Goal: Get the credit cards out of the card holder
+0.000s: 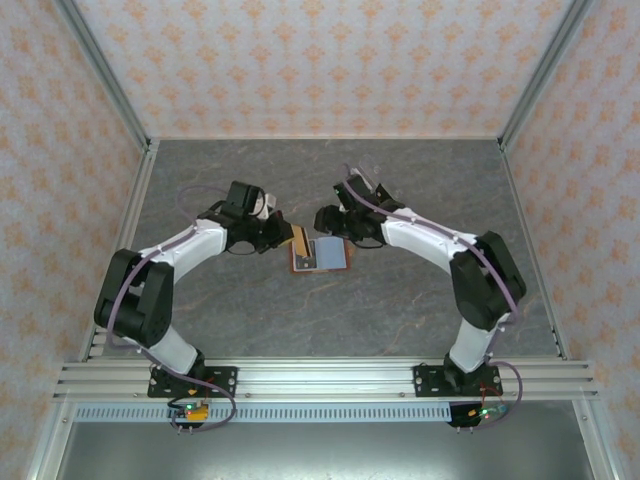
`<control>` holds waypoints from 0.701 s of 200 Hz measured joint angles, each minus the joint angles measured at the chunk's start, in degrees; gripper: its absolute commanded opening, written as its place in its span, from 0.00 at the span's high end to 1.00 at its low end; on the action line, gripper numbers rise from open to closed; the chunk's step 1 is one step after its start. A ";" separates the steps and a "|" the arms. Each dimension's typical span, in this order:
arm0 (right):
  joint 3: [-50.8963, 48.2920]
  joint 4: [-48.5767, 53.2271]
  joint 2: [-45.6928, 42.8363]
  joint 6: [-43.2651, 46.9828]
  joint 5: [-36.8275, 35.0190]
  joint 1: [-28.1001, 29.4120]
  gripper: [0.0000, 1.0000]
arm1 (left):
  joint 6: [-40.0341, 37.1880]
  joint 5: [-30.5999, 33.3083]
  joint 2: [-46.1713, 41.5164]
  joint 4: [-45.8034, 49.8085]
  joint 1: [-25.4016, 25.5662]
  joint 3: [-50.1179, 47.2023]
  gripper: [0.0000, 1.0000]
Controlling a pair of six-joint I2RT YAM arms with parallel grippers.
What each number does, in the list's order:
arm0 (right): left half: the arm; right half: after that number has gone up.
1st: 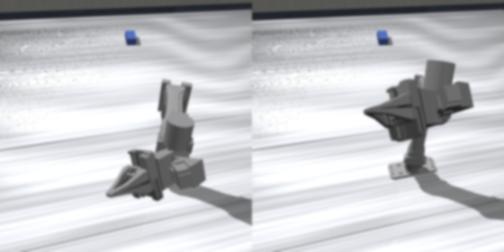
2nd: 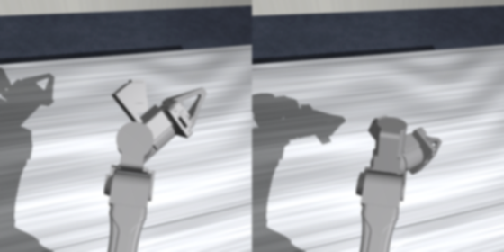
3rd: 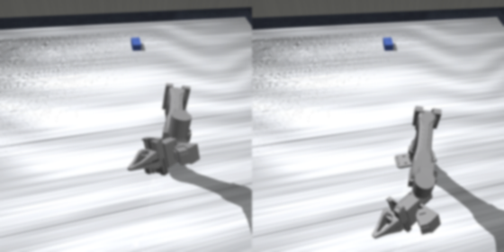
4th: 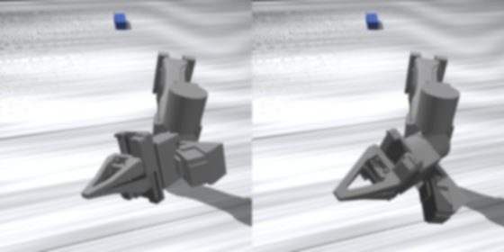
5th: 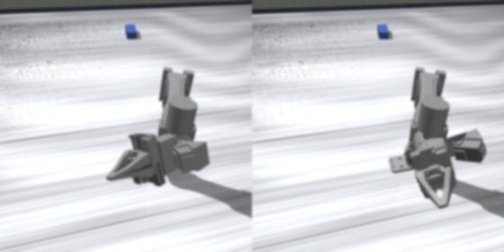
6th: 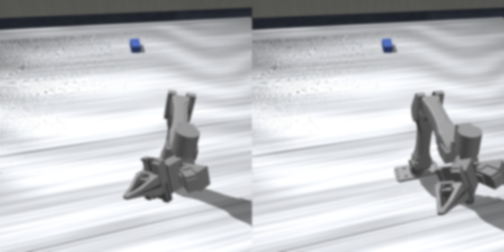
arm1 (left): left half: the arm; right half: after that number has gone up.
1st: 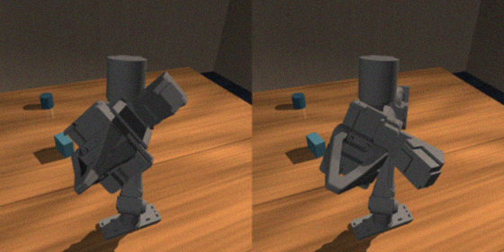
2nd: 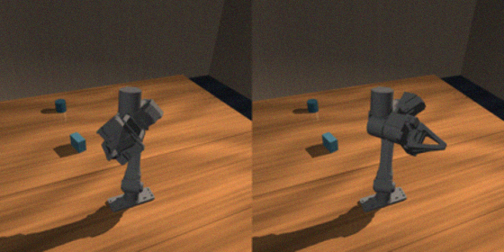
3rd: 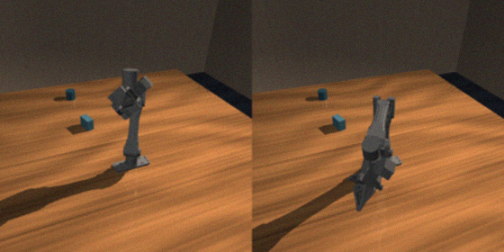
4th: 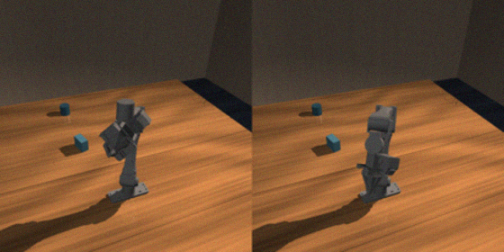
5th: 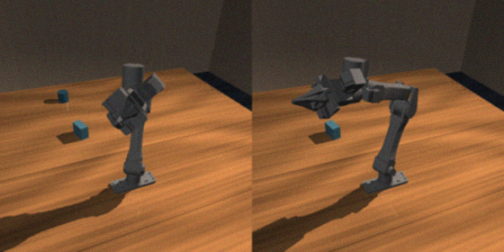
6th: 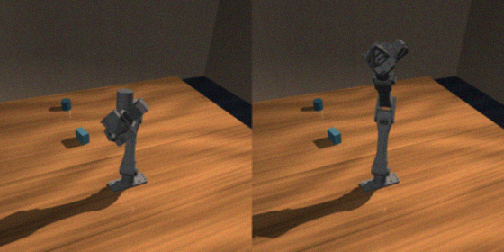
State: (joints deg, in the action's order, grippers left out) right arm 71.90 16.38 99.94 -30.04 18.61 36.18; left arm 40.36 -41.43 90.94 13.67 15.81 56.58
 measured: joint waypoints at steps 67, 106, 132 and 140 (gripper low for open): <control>-2.12 -11.08 -1.97 -2.16 13.31 -5.16 0.12 | 1.86 -5.16 -5.84 -4.94 -1.29 1.73 1.00; -4.07 -17.53 -1.99 -5.16 24.13 -9.68 0.16 | 5.18 -9.51 -5.79 -11.82 -1.29 1.77 1.00; -5.27 -22.23 -1.99 -7.65 30.97 -11.52 0.22 | 9.40 -11.54 -5.14 -17.44 -1.29 1.77 1.00; -5.27 -23.26 -1.99 -8.31 32.65 -11.85 0.25 | 10.84 -12.00 -4.70 -19.19 -1.29 1.77 1.00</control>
State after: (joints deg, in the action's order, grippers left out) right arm 66.63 -6.87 97.95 -38.35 51.27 24.34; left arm 51.20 -53.43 86.24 -5.52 14.52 58.35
